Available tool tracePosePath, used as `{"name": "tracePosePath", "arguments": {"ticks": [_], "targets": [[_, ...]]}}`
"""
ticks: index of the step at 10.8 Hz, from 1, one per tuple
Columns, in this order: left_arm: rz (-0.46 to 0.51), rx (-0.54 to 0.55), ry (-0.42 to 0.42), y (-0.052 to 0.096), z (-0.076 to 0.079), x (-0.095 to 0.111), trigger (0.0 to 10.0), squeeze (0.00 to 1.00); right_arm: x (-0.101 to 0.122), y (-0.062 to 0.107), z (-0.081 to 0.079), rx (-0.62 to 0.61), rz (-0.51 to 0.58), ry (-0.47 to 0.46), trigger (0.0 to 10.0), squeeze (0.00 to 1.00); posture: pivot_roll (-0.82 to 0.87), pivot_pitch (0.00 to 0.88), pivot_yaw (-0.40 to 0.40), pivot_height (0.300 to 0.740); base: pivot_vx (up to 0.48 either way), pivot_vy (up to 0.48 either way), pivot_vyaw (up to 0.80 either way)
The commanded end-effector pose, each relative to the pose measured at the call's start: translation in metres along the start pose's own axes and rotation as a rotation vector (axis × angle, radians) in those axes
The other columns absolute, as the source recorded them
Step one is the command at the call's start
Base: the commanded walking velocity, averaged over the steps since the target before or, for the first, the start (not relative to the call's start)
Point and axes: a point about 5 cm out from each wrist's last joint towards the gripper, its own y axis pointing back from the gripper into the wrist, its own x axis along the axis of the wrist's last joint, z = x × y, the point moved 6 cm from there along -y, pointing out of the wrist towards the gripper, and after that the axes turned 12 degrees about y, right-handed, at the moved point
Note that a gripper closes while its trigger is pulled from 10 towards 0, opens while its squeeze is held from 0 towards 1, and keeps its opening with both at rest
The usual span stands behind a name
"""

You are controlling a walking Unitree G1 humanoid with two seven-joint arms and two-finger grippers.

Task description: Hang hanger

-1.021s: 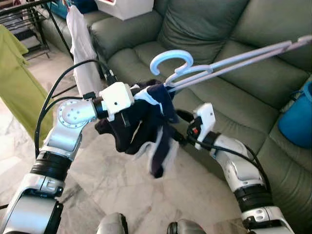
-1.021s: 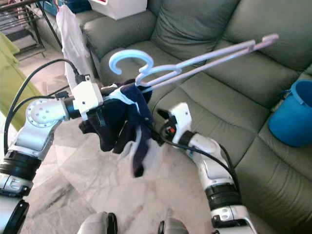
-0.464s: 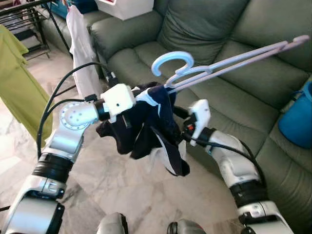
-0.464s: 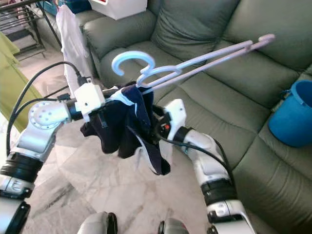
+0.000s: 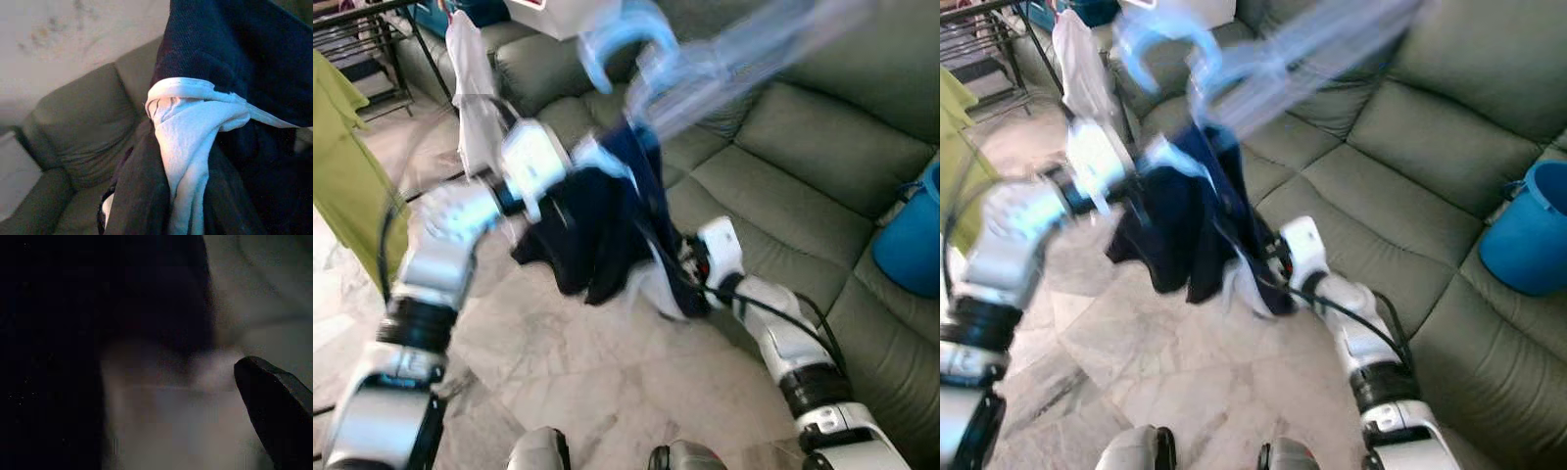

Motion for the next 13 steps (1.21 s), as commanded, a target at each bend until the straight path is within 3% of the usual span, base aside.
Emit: {"name": "tracePosePath", "arguments": {"ticks": [1, 2, 3, 4, 5, 6, 7, 10, 11, 13], "targets": [[0.073, 0.05, -0.038, -0.001, -0.015, 0.025, 0.0, 0.0, -0.021, 0.007, 0.008, -0.042, -0.081, -0.023, 10.0, 0.0, -0.05, 0.063, -0.052, 0.74, 0.0, 0.0, 0.0], [0.074, 0.078, -0.045, 0.003, -0.023, 0.027, 0.0, 0.0, -0.039, 0.014, 0.015, -0.089, -0.151, -0.029, 10.0, 0.0, -0.05, 0.064, -0.05, 0.74, 0.0, 0.0, 0.0], [0.071, 0.123, -0.059, 0.009, -0.035, 0.03, 0.0, 0.0, -0.059, 0.025, 0.026, -0.156, -0.215, -0.082, 7.6, 0.0, -0.05, 0.064, -0.05, 0.74, 0.0, 0.0, 0.0], [0.067, 0.138, -0.063, 0.013, -0.04, 0.031, 0.0, 0.0, -0.065, 0.03, 0.031, -0.184, -0.234, -0.102, 1.9, 0.0, -0.05, 0.064, -0.05, 0.74, 0.0, 0.0, 0.0], [0.043, 0.159, -0.08, 0.019, -0.048, 0.028, 0.0, 0.0, -0.07, 0.038, 0.041, -0.237, -0.24, -0.149, 0.0, 0.0, -0.05, 0.064, -0.054, 0.74, 0.0, 0.0, 0.0], [0.038, 0.166, -0.08, 0.023, -0.051, 0.028, 0.0, 0.0, -0.072, 0.047, 0.061, -0.332, -0.24, -0.164, 0.0, 0.0, -0.06, 0.065, -0.054, 0.74, 0.0, 0.0, 0.0], [0.007, 0.147, -0.046, 0.032, -0.048, 0.018, 0.0, 0.0, -0.062, 0.066, 0.103, -0.516, -0.196, -0.192, 0.0, 0.0, -0.06, 0.064, -0.052, 0.74, 0.0, 0.0, 0.0], [-0.143, 0.032, 0.18, 0.065, -0.015, -0.039, 0.0, 0.0, -0.001, 0.112, 0.193, -0.852, -0.013, -0.165, 0.0, 0.0, -0.07, 0.067, -0.052, 0.74, 0.0, 0.0, 0.0], [-0.192, -0.025, 0.243, 0.073, 0.001, -0.053, 0.0, 0.0, 0.023, 0.12, 0.211, -0.92, 0.055, -0.159, 0.0, 0.0, -0.07, 0.067, -0.056, 0.74, 0.0, 0.0, 0.0], [-0.263, -0.169, 0.385, 0.086, 0.039, -0.072, 0.0, 0.0, 0.055, 0.117, 0.223, -0.946, 0.128, -0.143, 0.0, 0.0, -0.07, 0.067, -0.06, 0.74, 0.0, 0.0, 0.0]]}}
